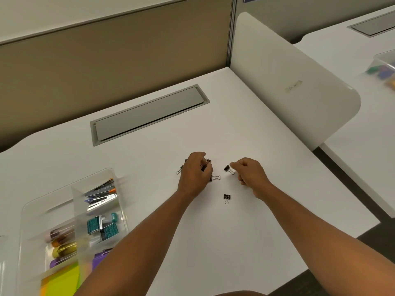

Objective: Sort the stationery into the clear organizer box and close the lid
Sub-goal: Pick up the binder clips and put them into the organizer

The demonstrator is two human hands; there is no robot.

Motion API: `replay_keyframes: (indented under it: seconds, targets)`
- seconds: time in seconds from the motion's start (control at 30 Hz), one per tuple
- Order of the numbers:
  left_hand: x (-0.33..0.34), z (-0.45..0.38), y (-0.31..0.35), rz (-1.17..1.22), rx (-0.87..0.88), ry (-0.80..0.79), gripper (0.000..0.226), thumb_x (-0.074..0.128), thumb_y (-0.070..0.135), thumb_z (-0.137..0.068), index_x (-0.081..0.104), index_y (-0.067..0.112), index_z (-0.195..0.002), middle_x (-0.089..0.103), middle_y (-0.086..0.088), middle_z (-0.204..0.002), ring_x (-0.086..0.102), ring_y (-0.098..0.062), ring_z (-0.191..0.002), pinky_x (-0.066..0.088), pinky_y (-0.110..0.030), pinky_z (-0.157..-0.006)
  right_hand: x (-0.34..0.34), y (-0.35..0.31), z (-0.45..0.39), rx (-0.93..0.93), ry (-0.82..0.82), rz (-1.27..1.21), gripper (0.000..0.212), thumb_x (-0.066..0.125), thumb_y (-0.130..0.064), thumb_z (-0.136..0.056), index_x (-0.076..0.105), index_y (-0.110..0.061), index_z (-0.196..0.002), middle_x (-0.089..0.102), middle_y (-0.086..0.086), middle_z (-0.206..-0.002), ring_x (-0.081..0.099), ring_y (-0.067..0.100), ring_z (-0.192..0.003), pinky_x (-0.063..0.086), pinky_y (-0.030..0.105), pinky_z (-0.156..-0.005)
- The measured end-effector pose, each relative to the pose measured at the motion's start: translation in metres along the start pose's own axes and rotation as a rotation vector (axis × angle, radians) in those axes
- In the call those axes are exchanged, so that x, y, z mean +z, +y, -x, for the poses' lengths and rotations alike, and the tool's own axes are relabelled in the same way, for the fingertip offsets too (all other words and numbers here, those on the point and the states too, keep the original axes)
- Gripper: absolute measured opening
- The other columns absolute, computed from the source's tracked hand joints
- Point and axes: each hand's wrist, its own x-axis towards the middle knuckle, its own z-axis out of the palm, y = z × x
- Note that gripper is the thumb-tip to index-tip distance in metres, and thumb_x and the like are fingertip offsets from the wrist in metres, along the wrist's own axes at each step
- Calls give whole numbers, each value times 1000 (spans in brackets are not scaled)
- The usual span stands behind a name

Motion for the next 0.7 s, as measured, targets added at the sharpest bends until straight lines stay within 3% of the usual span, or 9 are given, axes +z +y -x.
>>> replay_keyframes:
  seconds: [0.17,0.3,0.4,0.5,0.6,0.7]
  targets:
    - [-14,11,2,112,-57,-9,11,56,22,-82,49,29,-89,63,11,-77,54,-3,-56,44,-25,-57,11,-3,-13,-243,23,565,15,68,-34,-83,62,-26,-94,61,-9,-76,57,13,-75,37,26,-62]
    - [-21,15,7,96,-46,-46,31,50,16,-83,49,35,-107,63,12,-96,57,-5,-66,50,-30,-67,13,0,-15,-290,21,679,15,69,-32,-82,62,-23,-93,60,-8,-83,56,15,-81,34,27,-64]
    - [-21,17,3,27,-9,-80,29,47,13,-85,61,34,-100,61,16,-102,58,0,-75,50,-28,-74,13,0,-12,-251,20,599,18,74,-32,-78,62,-20,-83,61,-12,-78,55,8,-76,35,25,-59]
    - [-16,16,-2,-27,-11,-117,20,51,17,-86,63,31,-93,55,18,-96,57,-1,-72,50,-28,-69,8,1,-8,-181,21,459,20,75,-30,-77,62,-15,-76,61,-10,-70,55,8,-66,37,24,-56]
    - [-11,12,-5,-161,42,-153,9,62,23,-82,61,29,-88,56,15,-90,52,-4,-80,42,-24,-68,-1,-1,0,-70,-53,160,19,76,-24,-78,62,-12,-72,67,0,-69,58,13,-58,45,25,-54]
    - [-6,8,-5,-318,104,-223,17,62,21,-84,66,23,-100,62,7,-105,50,-16,-98,48,-35,-77,-7,-4,9,62,-126,-150,7,68,-10,-83,62,-9,-79,69,8,-76,61,19,-65,50,28,-55]
